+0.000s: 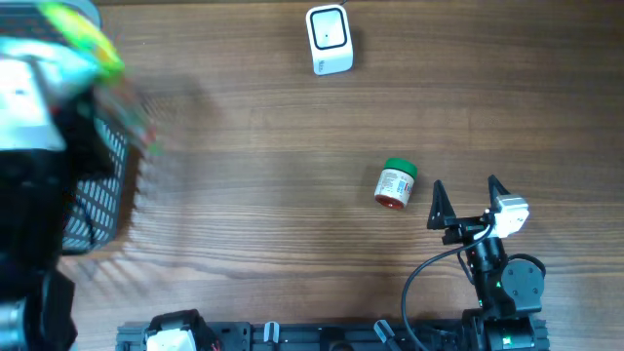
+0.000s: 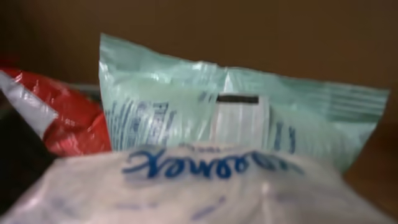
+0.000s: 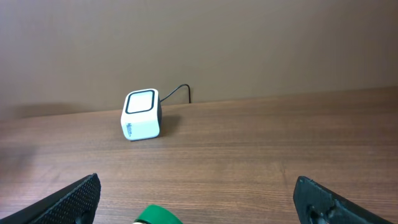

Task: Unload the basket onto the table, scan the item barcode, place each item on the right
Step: 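Lift the packets out and lower them onto the table center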

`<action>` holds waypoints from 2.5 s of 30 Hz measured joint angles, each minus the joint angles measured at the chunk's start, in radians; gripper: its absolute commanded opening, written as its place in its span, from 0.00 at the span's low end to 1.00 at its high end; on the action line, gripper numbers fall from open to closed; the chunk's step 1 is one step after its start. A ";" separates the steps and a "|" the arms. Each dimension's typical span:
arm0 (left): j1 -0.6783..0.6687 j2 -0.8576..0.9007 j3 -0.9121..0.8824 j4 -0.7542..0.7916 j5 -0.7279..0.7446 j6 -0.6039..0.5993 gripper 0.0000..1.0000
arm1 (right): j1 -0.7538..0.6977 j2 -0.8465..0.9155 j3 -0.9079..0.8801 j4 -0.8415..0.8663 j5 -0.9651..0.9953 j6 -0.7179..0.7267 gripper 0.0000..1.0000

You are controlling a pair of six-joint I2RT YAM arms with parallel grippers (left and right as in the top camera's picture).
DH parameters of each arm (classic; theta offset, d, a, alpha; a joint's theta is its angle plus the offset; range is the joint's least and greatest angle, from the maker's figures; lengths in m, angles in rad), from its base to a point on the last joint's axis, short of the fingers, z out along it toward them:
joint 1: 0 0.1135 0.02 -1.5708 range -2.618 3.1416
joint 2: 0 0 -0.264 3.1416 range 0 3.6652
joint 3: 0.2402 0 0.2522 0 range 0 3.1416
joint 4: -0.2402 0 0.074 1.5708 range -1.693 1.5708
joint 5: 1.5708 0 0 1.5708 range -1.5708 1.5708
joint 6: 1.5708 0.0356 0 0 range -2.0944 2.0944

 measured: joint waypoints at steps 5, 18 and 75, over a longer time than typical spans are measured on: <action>-0.121 0.114 -0.008 -0.269 -0.002 -0.092 0.04 | 0.000 0.000 0.000 0.000 0.000 0.000 1.00; -0.418 0.546 -0.365 0.024 -0.018 -0.264 0.04 | 0.000 0.000 0.000 0.000 0.000 0.000 1.00; -0.742 0.583 -0.420 0.166 -0.217 -0.457 0.04 | 0.000 0.000 0.000 0.000 0.000 0.000 1.00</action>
